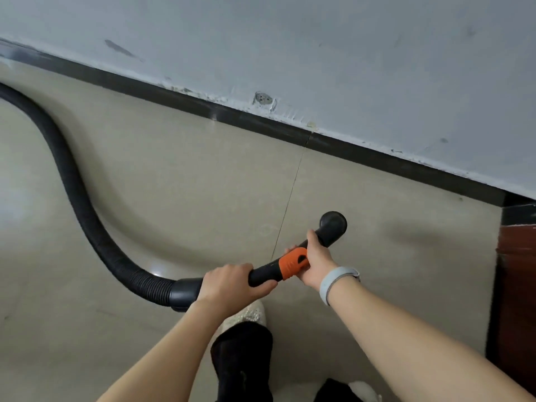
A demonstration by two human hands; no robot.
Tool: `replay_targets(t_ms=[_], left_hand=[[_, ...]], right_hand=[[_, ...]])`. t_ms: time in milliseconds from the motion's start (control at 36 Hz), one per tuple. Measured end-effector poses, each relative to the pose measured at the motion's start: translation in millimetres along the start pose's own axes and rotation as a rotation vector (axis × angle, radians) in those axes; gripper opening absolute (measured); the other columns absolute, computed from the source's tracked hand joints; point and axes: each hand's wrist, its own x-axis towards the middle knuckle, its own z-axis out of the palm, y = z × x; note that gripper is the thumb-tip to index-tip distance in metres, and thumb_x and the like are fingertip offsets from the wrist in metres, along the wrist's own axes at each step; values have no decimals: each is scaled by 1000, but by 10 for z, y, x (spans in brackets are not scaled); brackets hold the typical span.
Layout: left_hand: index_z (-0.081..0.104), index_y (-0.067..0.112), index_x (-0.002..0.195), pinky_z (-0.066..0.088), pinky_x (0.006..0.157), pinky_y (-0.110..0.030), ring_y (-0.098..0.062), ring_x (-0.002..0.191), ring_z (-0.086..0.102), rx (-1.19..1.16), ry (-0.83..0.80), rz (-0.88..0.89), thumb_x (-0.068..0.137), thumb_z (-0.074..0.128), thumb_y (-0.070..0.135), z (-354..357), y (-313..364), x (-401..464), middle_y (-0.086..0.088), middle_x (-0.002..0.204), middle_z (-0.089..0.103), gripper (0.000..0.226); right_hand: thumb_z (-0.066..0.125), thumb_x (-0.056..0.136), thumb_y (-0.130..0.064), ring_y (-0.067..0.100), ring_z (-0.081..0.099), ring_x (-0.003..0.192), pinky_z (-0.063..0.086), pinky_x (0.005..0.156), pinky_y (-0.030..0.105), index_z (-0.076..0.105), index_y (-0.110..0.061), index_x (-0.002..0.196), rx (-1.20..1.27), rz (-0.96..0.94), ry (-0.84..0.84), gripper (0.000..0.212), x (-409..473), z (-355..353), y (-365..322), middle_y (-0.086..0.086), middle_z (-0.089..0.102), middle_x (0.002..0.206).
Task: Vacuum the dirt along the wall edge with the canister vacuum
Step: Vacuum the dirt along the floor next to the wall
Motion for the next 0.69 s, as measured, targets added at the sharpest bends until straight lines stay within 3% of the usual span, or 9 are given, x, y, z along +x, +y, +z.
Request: replay_targets(t_ms=[56,111,250,389,472,583,694], left_hand=[[43,28,72,35,54,-29,-16,65,53,-85,17,-28,80,46,75,-232,-128,-270,10,64,51,48],[42,28,71,32,50,-26,-14,63,53,-163,58,-49,80,48,74,-525,-227,-541,9,64,54,47],[42,25,71,30,48,-25,-10,57,51,-292,189,-109,80,49,71,-1433,-410,-1263,7,64,54,47],[41,25,71,30,48,-27,-11,55,49,-390,336,-172,81,49,69,-2451,-696,-2073,7,62,52,46],[43,25,73,30,48,-26,-9,55,49,-440,450,-215,82,48,69,-3072,-956,-2568,7,62,52,45],[43,26,72,30,47,-27,-9,52,49,-532,613,-248,84,49,65,-3884,-1372,-3280,7,59,51,42],[51,22,79,30,49,-29,-10,53,48,-654,801,-275,89,52,55,-4512,-1784,-3990,6,61,52,35]], right_hand=[[54,98,-37,26,61,67,54,77,40,45,-7,96,-13,-17,-12,31,-389,177,1,13,57,79],[54,98,-36,25,60,63,55,67,40,44,-9,91,-47,-59,-27,30,-822,367,-31,13,57,75],[53,98,-35,23,64,66,54,66,36,43,-8,116,-159,-216,-120,34,-2040,938,-178,11,60,81],[51,98,-37,20,66,64,54,66,34,48,-8,106,-324,-367,-250,30,-3357,1684,-283,7,62,73],[52,98,-39,19,66,66,54,72,35,51,-10,101,-408,-441,-349,30,-4170,2214,-272,3,66,64],[54,96,-39,26,64,94,54,88,41,48,-8,120,-500,-563,-496,39,-5300,2941,-154,10,62,97],[55,95,-39,20,61,81,54,90,44,52,-13,102,-596,-666,-683,27,-6331,3520,106,6,58,84]])
